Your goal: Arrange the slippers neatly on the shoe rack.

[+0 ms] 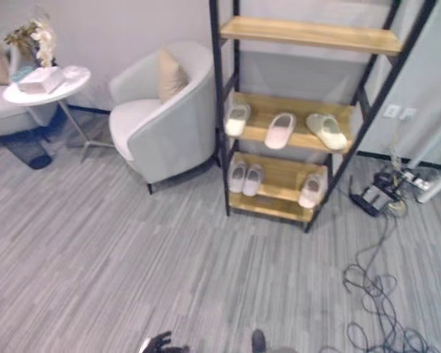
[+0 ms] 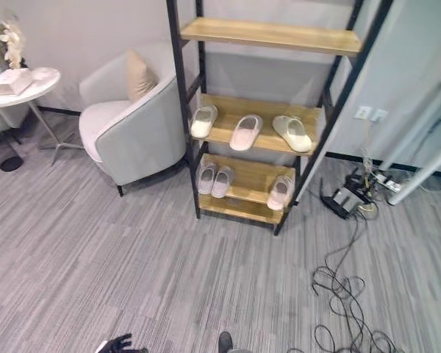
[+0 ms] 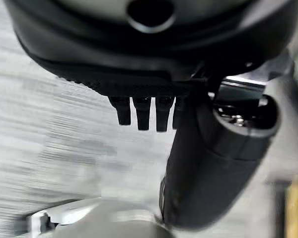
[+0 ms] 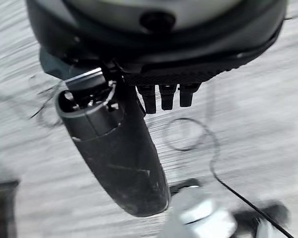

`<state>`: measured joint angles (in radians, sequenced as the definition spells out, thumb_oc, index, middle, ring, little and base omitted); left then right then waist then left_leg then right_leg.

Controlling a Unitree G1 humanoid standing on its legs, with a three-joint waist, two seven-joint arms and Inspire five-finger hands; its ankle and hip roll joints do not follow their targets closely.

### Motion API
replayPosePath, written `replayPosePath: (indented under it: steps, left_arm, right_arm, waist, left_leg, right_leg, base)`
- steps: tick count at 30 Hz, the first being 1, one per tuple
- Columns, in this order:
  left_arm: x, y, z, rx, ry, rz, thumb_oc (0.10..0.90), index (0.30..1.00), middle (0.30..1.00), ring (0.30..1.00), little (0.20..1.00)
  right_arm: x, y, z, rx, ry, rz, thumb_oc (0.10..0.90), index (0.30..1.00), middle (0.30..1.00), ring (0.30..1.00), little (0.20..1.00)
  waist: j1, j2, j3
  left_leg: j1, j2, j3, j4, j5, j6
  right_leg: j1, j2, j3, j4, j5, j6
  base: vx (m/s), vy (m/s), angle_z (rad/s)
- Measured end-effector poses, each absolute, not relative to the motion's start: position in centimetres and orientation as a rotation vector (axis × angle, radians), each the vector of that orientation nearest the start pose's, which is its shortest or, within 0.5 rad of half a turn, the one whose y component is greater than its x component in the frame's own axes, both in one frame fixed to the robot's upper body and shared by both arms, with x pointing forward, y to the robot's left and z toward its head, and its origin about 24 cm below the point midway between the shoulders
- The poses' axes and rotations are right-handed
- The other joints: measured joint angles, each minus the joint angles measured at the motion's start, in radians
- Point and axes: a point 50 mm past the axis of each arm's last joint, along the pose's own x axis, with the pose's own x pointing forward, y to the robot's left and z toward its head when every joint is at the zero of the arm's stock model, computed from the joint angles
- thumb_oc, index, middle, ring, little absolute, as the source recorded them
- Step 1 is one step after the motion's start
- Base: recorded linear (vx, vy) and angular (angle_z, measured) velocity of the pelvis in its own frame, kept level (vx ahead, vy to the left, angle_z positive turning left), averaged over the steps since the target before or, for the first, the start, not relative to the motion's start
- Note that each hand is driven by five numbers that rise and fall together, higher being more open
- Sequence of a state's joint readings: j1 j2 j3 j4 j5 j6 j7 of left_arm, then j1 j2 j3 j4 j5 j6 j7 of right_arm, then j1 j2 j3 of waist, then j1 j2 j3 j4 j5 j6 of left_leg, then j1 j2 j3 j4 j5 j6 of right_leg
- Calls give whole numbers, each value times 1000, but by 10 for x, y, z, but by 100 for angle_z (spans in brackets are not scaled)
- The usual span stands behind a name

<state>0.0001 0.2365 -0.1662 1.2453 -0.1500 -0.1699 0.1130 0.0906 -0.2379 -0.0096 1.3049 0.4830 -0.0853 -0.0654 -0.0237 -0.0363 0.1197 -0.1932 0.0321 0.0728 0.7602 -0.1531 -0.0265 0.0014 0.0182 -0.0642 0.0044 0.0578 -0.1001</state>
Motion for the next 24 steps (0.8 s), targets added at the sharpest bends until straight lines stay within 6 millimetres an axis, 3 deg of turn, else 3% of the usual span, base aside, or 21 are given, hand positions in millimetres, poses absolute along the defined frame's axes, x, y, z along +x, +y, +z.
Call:
replayPosePath:
  steps: [3, 5, 6, 7, 9, 10, 12, 13, 14, 16, 19, 20, 21, 24]
  left_arm:
    - [101, 231, -157, 239, 1065, 178, 800, 900, 900, 900, 900]
    - [102, 230, -157, 232, 1070, 175, 800, 900, 900, 900, 900]
    - [98, 229, -159, 233, 1088, 173, 800, 900, 900, 900, 900]
    - [95, 227, -160, 234, 1102, 166, 800, 900, 900, 900, 900]
    - [93, 227, -161, 250, 1125, 153, 800, 900, 900, 900, 900]
    - [94, 230, -160, 290, 1120, 125, 800, 900, 900, 900, 900]
    - [98, 229, -159, 290, 1111, 125, 800, 900, 900, 900, 900]
    - [103, 226, -158, 299, 1086, 110, 800, 900, 900, 900, 900]
    - [104, 224, -157, 313, 1075, 92, 800, 900, 900, 900, 900]
    - [108, 223, -157, 312, 1064, 86, 800, 900, 900, 900, 900]
    - [115, 225, -154, 313, 1035, 103, 800, 900, 900, 900, 900]
    - [109, 225, -156, 313, 1053, 107, 800, 900, 900, 900, 900]
    - [105, 226, -157, 319, 1067, 121, 800, 900, 900, 900, 900]
    - [100, 227, -158, 320, 1080, 124, 800, 900, 900, 900, 900]
  right_arm:
    - [71, -255, -160, 141, 1141, -534, 800, 900, 900, 900, 900]
    - [83, -254, -158, 132, 1119, -513, 800, 900, 900, 900, 900]
    - [85, -254, -157, 126, 1114, -502, 800, 900, 900, 900, 900]
    - [82, -254, -158, 122, 1117, -502, 800, 900, 900, 900, 900]
    - [69, -253, -161, 122, 1149, -507, 800, 900, 900, 900, 900]
    - [53, -254, -163, 127, 1186, -532, 800, 900, 900, 900, 900]
    - [46, -253, -164, 130, 1202, -541, 800, 900, 900, 900, 900]
    - [52, -257, -162, 148, 1181, -571, 800, 900, 900, 900, 900]
    - [73, -258, -158, 145, 1116, -550, 800, 900, 900, 900, 900]
    - [81, -257, -156, 148, 1085, -538, 800, 900, 900, 900, 900]
    - [79, -255, -157, 154, 1094, -541, 800, 900, 900, 900, 900]
    - [80, -256, -156, 153, 1089, -551, 800, 900, 900, 900, 900]
    - [83, -257, -155, 156, 1077, -556, 800, 900, 900, 900, 900]
    - [80, -256, -156, 156, 1086, -557, 800, 900, 900, 900, 900]
  waist:
    - [4, -19, 5]
    - [2, -13, 8]
    - [-1, -2, 9]
    - [-3, 11, 9]
    - [-19, 11, 6]
    - [-29, -5, 10]
    - [-30, -4, 11]
    - [-23, 29, 37]
    - [-20, 47, 51]
    - [-21, 61, 59]
    - [-24, 66, 63]
    - [-23, 62, 60]
    - [-30, 59, 61]
    - [-25, 48, 53]
  left_leg:
    - [0, -20, -8, -340, -2, 7]
    - [13, -36, 7, -586, 72, 6]
    - [33, -44, -12, -654, 104, 8]
    - [57, -47, -48, -664, 150, 3]
    - [103, -61, -52, -697, 225, 59]
    - [151, -92, -51, -777, 242, 83]
    - [180, -100, -50, -802, 241, 88]
    - [204, -77, -21, -825, 234, 113]
    - [200, -73, 46, -810, 217, 114]
    - [198, -80, 49, -791, 184, 104]
    - [212, -80, 45, -782, 165, 82]
    - [214, -82, 53, -774, 147, 90]
    - [217, -79, 53, -769, 140, 89]
    - [232, -56, 42, -766, 128, 56]
  right_leg:
    - [58, -12, 23, -57, -11, 14]
    - [86, -2, 23, -93, -14, 35]
    - [105, 12, 27, -90, -24, 40]
    - [126, 27, 32, -90, -36, 49]
    - [159, 24, 30, -90, -67, 65]
    - [165, -8, 30, -72, -98, 105]
    - [165, -16, 29, -46, -113, 122]
    - [51, -12, 26, 182, -186, 167]
    - [-96, -99, -59, 389, -242, 195]
    - [-137, -183, -82, 369, -239, 192]
    - [-141, -246, -35, 282, -212, 214]
    - [-138, -255, -20, 224, -185, 235]
    - [-135, -253, -13, 160, -136, 232]
    - [-113, -191, 26, 126, -108, 210]
  base:
    - [165, 34, -14]
    - [164, 72, -21]
    - [132, 65, -26]
    - [102, 59, -27]
    - [93, 66, -3]
    - [38, 83, 8]
    - [5, 17, -20]
    - [100, -170, -98]
    - [102, -168, -112]
    - [172, -201, -43]
    - [275, -289, 2]
    - [289, -334, -21]
    - [355, -454, -15]
    - [159, -335, 18]
